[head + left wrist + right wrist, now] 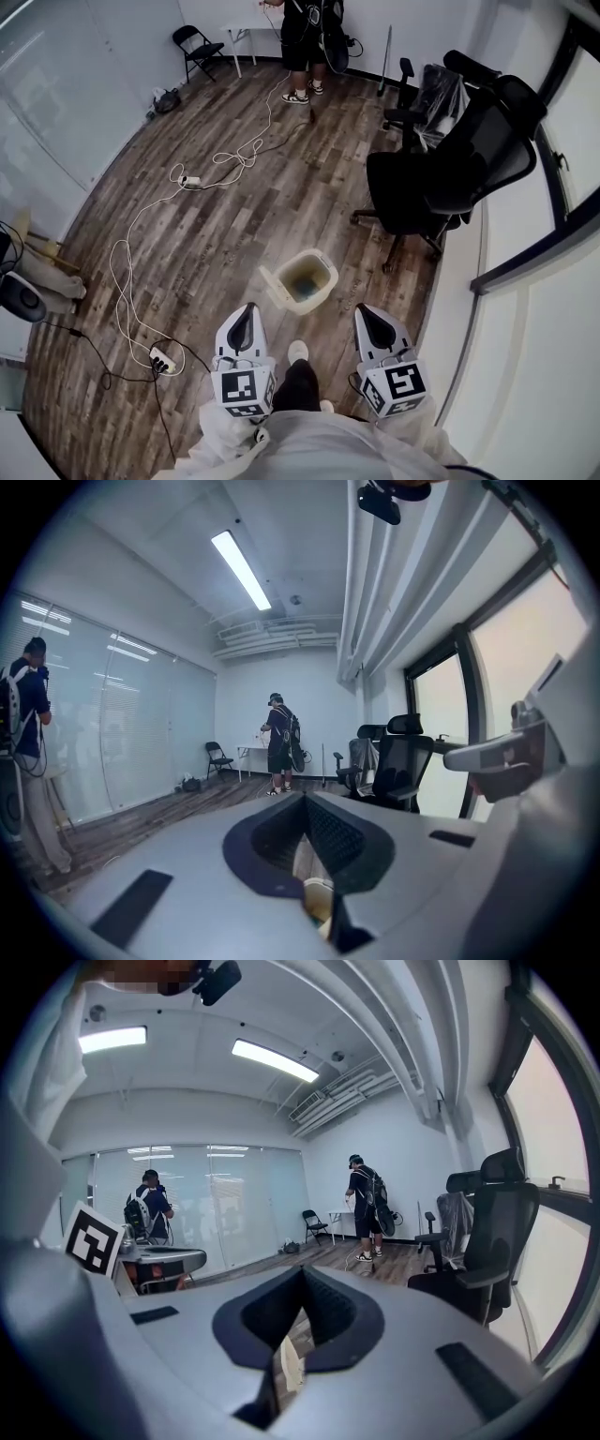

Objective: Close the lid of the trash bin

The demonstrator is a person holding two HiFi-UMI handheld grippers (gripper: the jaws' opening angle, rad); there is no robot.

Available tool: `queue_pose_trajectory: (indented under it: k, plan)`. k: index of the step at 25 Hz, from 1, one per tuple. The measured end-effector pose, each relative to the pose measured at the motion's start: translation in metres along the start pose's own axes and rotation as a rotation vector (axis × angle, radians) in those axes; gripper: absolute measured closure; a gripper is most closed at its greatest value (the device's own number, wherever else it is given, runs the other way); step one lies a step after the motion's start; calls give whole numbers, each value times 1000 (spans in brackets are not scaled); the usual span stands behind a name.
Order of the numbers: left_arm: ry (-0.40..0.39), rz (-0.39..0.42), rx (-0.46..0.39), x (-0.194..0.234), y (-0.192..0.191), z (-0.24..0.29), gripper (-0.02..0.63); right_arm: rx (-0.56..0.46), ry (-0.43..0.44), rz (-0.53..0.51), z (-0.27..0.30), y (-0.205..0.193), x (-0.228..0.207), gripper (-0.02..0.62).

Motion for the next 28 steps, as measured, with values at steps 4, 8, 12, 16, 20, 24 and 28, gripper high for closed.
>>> queue_pose_trajectory:
  k: [4, 8, 12, 16, 20, 24, 28]
  plan:
    - [9, -12, 6, 37, 4, 28, 601, 15, 9, -16, 48, 12, 10, 572]
    - [9, -13, -1, 67, 10, 54, 601, 21, 23, -31, 90, 25, 18, 572]
    - [1, -10, -12, 100, 14, 73, 601, 1, 28, -46, 130, 38, 35, 572]
    - [-11, -17, 5, 123, 10, 95, 601, 4, 27, -67, 161, 42, 44, 572]
    - [-21, -14, 7, 139, 14, 108, 601, 13, 11, -74, 175, 44, 48, 572]
    - [-35, -19, 12, 143, 15, 121, 601, 29, -7, -77, 187, 46, 42, 572]
    - [-51, -25, 39, 141, 12, 136, 601, 45, -12, -57, 197, 43, 33, 572]
Point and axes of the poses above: the fingertips, and each gripper's own axes: z forward along the fingers, x to its left, y out of its top, the point moved 8 cm from there along -z, backward along the fingers, and after that the axes turned 12 degrees about -y, right-handed, at the moved point
